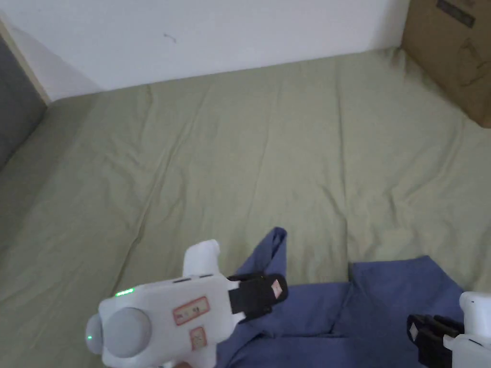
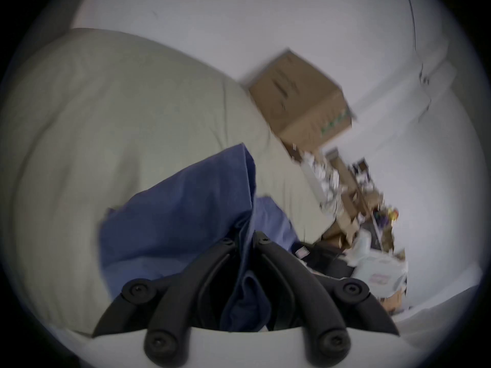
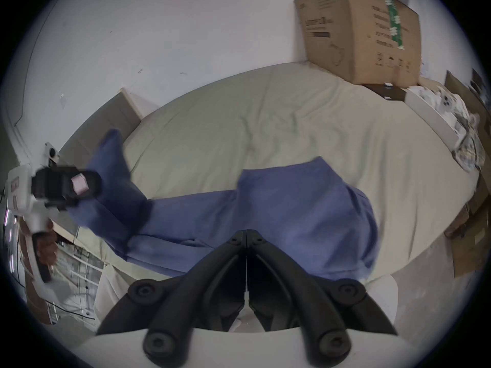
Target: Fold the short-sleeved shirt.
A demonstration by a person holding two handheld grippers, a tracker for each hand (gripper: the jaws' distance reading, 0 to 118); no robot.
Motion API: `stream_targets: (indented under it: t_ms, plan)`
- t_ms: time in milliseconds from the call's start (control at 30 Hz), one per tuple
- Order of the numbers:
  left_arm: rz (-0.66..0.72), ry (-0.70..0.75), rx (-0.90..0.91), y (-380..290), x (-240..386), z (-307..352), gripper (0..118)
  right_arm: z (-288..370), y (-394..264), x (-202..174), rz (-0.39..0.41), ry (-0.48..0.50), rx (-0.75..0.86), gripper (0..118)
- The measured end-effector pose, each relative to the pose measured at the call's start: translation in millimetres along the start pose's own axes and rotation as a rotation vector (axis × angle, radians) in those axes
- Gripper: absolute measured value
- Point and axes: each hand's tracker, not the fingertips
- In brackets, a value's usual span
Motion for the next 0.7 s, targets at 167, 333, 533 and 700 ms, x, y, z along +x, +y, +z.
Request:
stream_targets:
  t_ms: [167,333,533,700]
  plan:
    - [0.018,0.080,-0.163,-30.4,-8.7,-88.3,40,13.0,-10.6,30.4,-0.087,-0.069,0.000,1]
    - [0.141,0.012,-0.085,-25.0,-14.5,-72.9,99,28.2,-16.8,52.9,-0.135,-0.104,0.016,1]
    - [0.164,0.122,0.090,-13.3,-24.8,-29.7,4,27.5,-15.0,49.5,-0.131,-0.122,0.028,1]
    - [0.176,0.092,-0.066,-24.4,-45.6,-54.6,3,21.3,-13.8,41.1,-0.129,-0.095,0.028,1]
